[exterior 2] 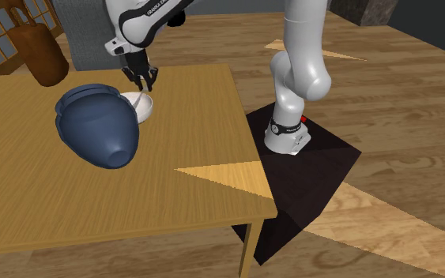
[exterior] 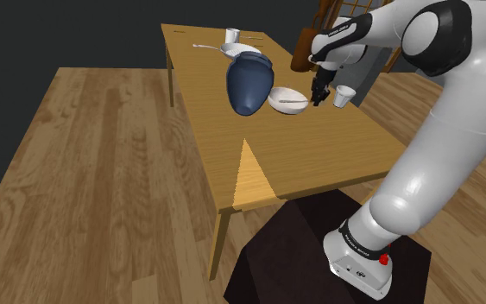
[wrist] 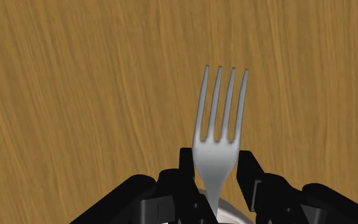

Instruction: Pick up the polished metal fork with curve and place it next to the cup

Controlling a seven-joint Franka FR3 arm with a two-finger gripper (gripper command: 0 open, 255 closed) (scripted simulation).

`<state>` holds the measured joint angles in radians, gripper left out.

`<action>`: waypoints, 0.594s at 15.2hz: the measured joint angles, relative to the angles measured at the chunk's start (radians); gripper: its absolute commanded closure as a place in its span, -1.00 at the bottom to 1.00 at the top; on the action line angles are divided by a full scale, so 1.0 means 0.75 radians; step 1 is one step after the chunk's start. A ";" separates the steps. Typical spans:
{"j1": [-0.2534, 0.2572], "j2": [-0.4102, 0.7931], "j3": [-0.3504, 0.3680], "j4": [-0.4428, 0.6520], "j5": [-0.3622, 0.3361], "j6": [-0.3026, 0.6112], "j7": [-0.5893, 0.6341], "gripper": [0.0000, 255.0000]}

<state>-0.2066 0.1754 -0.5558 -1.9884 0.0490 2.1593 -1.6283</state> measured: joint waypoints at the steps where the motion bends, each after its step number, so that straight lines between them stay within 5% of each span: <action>1: -0.002 0.011 0.001 -0.009 0.007 0.019 -0.003 1.00; 9: -0.015 0.071 0.013 -0.058 0.053 0.130 -0.032 1.00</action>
<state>-0.2177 0.2288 -0.5464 -2.0319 0.0888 2.2571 -1.6520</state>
